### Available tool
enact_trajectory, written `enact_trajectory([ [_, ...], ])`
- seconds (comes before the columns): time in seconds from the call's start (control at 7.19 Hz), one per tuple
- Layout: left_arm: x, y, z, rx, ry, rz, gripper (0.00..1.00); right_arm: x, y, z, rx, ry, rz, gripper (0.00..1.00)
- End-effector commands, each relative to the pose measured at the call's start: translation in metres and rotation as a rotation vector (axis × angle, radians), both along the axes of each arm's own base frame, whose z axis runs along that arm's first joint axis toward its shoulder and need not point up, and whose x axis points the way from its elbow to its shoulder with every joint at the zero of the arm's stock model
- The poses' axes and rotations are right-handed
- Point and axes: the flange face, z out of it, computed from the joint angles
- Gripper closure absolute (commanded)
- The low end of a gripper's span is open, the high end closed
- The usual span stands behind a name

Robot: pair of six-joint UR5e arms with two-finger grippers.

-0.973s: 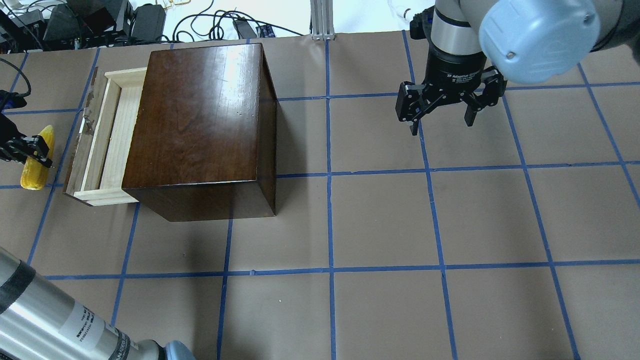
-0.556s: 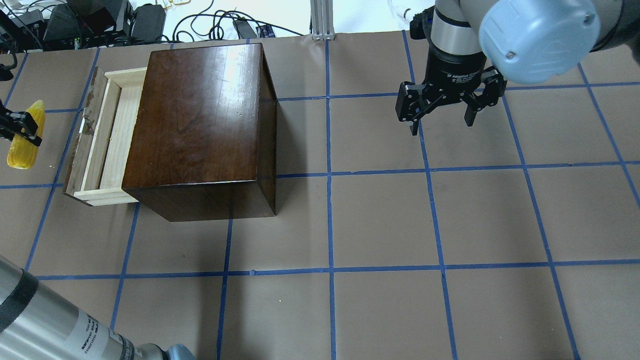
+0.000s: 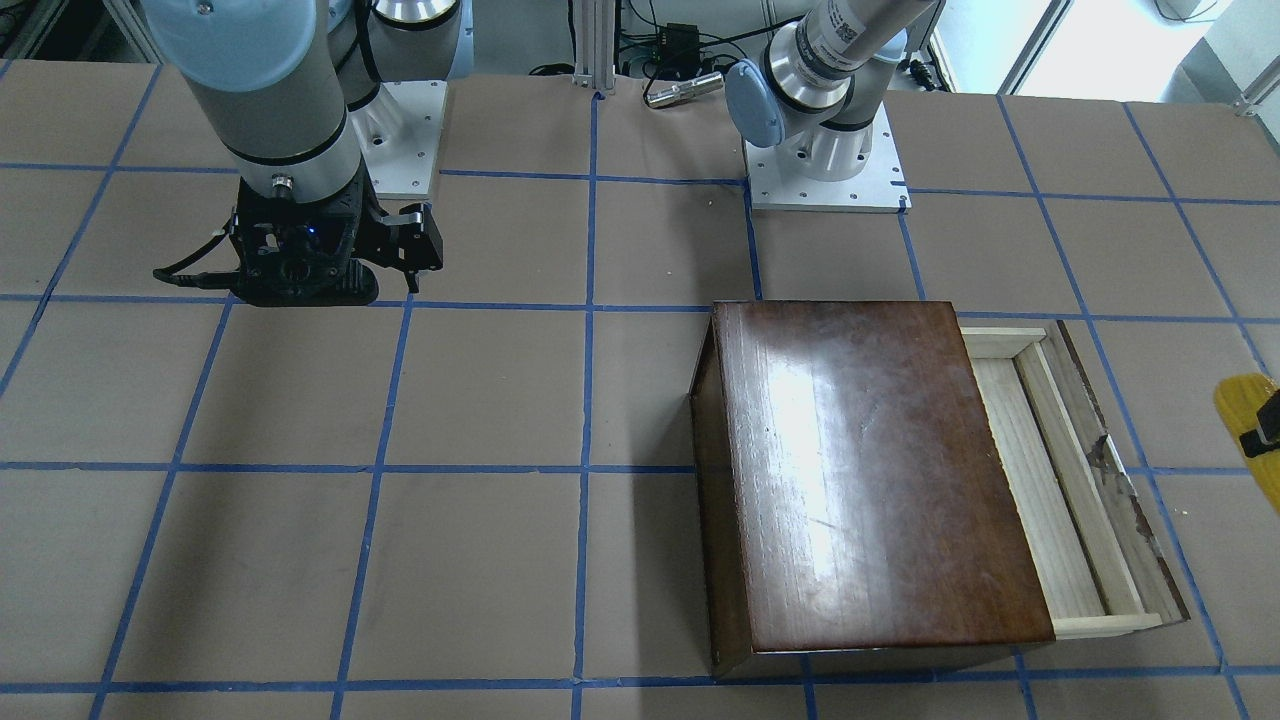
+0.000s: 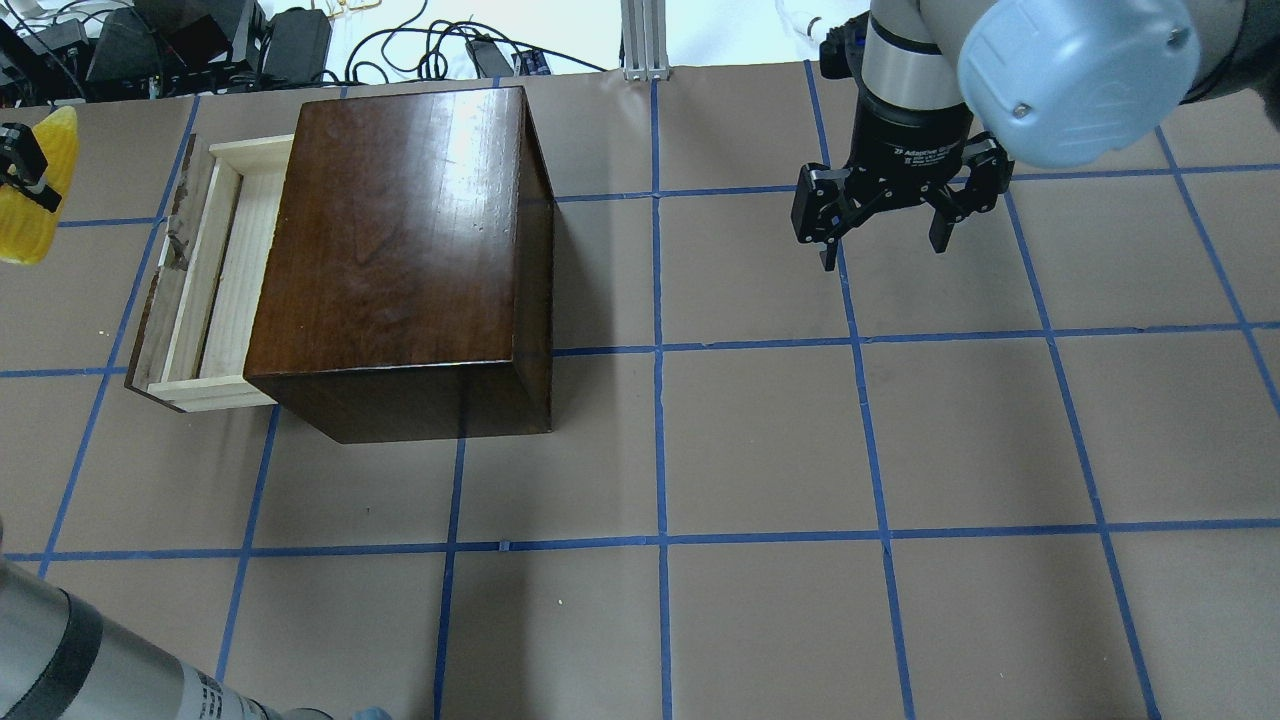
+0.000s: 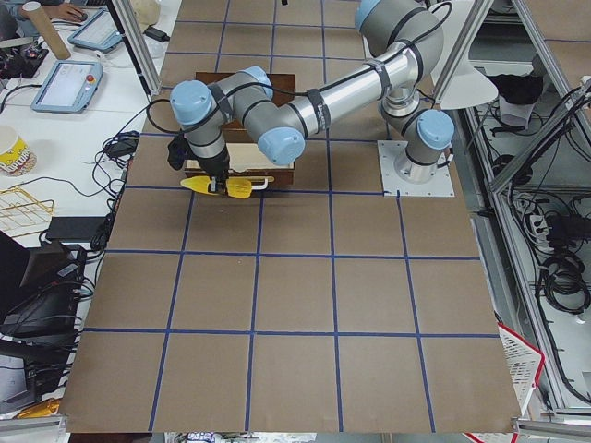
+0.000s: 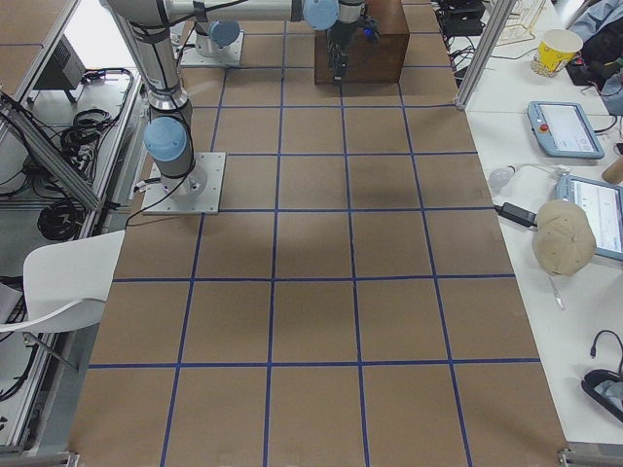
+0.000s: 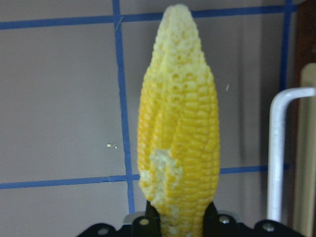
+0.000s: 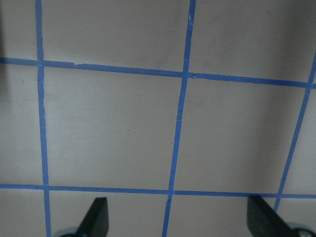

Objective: Open drawer and put corn inside
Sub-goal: 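Carry the corn over the open drawer and lower it inside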

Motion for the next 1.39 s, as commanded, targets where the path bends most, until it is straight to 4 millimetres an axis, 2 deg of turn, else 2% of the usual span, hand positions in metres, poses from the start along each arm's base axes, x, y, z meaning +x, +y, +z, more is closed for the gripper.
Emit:
enact_trajectory([
  [0.0, -0.055, -0.004, 0.014, 0.021, 0.009, 0.016, 1.00, 0.000, 0.000, 0.000, 0.000, -0.001, 0.000, 0.00],
  [0.14, -0.073, -0.011, 0.006, 0.026, 0.036, 0.062, 1.00, 0.000, 0.000, 0.000, 0.000, -0.001, 0.000, 0.00],
  [0.28, -0.080, -0.014, -0.004, 0.031, 0.074, 0.072, 1.00, 0.000, 0.000, 0.000, 0.000, -0.001, 0.000, 0.00],
  [0.56, -0.091, -0.005, -0.044, 0.099, 0.106, 0.068, 1.00, 0.000, 0.000, 0.000, 0.000, -0.001, 0.000, 0.00],
  [0.7, -0.091, -0.008, -0.062, 0.111, 0.118, 0.069, 1.00, 0.000, 0.000, 0.000, 0.000, -0.001, 0.000, 0.00],
  [0.97, -0.100, -0.012, -0.068, 0.094, 0.191, 0.087, 1.00, 0.000, 0.000, 0.000, 0.000, 0.000, 0.000, 0.00],
  [1.25, -0.104, -0.008, -0.100, 0.145, 0.216, 0.090, 1.00, 0.000, 0.000, 0.000, 0.000, 0.000, 0.000, 0.00],
])
